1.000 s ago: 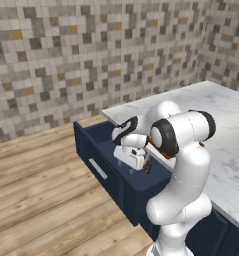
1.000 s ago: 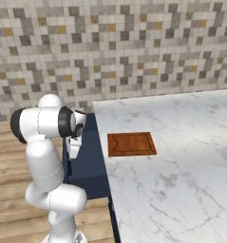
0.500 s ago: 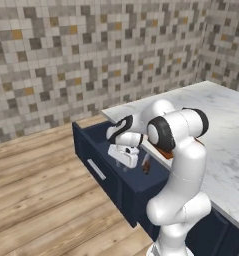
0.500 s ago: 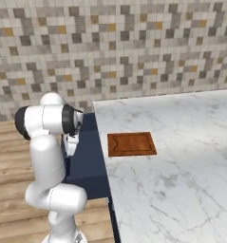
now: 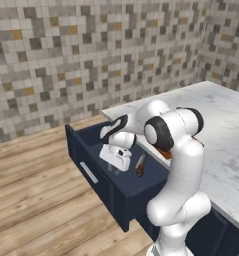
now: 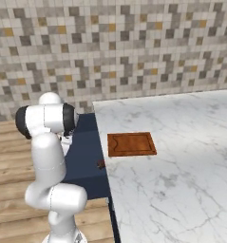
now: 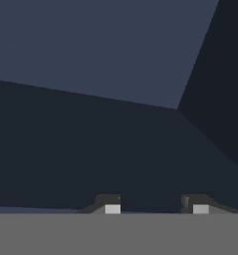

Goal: Pick up the knife from the drawer and place it on the cutting board. Then place the meat from the plate to the cutting board.

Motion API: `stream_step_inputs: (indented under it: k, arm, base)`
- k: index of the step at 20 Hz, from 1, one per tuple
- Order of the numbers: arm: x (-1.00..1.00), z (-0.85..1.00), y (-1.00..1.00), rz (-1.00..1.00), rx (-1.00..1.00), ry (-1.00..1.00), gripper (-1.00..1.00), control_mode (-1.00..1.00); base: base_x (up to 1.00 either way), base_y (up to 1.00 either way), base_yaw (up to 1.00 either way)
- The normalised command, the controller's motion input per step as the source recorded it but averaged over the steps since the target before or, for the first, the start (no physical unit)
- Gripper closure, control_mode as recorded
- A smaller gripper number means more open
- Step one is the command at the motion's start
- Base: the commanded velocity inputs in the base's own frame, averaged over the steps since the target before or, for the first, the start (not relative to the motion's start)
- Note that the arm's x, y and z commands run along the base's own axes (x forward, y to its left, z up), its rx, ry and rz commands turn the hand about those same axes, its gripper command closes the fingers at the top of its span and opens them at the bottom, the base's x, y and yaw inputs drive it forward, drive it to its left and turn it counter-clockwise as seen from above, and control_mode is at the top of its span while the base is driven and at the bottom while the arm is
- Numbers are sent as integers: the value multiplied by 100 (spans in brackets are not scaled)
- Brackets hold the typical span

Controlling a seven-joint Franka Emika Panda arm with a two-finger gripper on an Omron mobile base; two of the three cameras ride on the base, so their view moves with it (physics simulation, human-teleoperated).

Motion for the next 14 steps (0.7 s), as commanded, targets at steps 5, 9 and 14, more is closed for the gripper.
stream_step_inputs:
  k: [5, 9, 14]
  arm:
    - [-17, -70, 38, 0, 12, 1, -100, -100]
    - [-25, -71, 47, 0, 9, 0, -100, -100]
    - [-29, -67, 60, 0, 2, 0, -100, -100]
  base:
    - [0, 0, 0]
    - [0, 0, 0]
    - [0, 0, 0]
